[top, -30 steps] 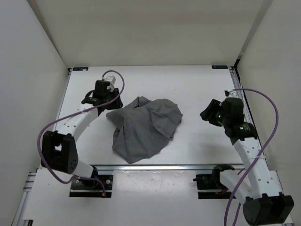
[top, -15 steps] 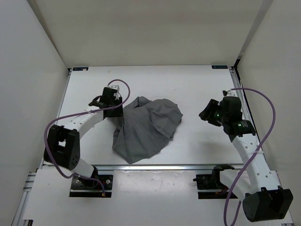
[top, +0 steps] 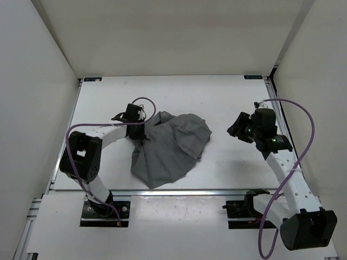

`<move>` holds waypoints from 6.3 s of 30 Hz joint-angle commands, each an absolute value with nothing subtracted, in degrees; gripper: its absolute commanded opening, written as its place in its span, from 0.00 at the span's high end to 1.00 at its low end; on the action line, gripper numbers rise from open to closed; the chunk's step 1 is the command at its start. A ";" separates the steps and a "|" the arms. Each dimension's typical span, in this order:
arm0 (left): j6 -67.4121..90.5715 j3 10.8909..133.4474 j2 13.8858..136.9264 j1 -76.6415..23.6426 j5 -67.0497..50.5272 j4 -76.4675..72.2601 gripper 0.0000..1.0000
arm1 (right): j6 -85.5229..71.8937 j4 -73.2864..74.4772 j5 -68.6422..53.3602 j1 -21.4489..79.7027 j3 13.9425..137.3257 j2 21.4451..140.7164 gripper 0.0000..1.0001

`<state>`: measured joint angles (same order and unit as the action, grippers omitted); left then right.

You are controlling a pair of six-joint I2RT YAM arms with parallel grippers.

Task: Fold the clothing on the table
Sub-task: Flatten the skirt out

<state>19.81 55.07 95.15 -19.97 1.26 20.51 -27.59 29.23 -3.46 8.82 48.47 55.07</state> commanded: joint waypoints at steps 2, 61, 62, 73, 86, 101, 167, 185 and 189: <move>20.31 68.69 93.96 -24.07 -8.86 21.44 1.00 | -27.07 26.11 -3.87 9.05 51.42 55.11 0.43; 30.14 35.60 62.31 -12.39 -27.95 19.08 0.72 | -9.14 47.19 5.54 52.02 67.32 77.42 0.41; 30.23 35.86 62.23 -12.31 -28.12 19.25 0.71 | -9.14 47.72 5.71 52.21 67.50 78.21 0.42; 30.50 35.68 63.19 -11.69 -28.65 19.07 0.70 | -10.81 58.78 17.74 57.92 67.06 83.49 0.55; 31.47 38.49 67.31 -14.31 -34.70 10.48 0.48 | -5.55 55.55 18.20 47.20 89.89 86.65 1.00; 18.91 42.10 67.24 -24.95 -15.58 15.90 0.25 | -6.15 55.11 15.39 45.71 91.58 91.85 1.00; 16.61 58.89 62.93 -25.23 -8.78 15.03 1.00 | -7.38 53.18 1.50 13.28 90.89 81.30 1.00; 20.74 44.29 71.96 -23.21 -3.78 7.39 1.00 | -10.89 30.34 -16.35 2.37 61.80 81.12 0.68; 23.19 47.28 77.77 -19.79 -6.23 6.77 1.00 | -11.34 22.33 -15.21 2.63 60.38 80.42 0.59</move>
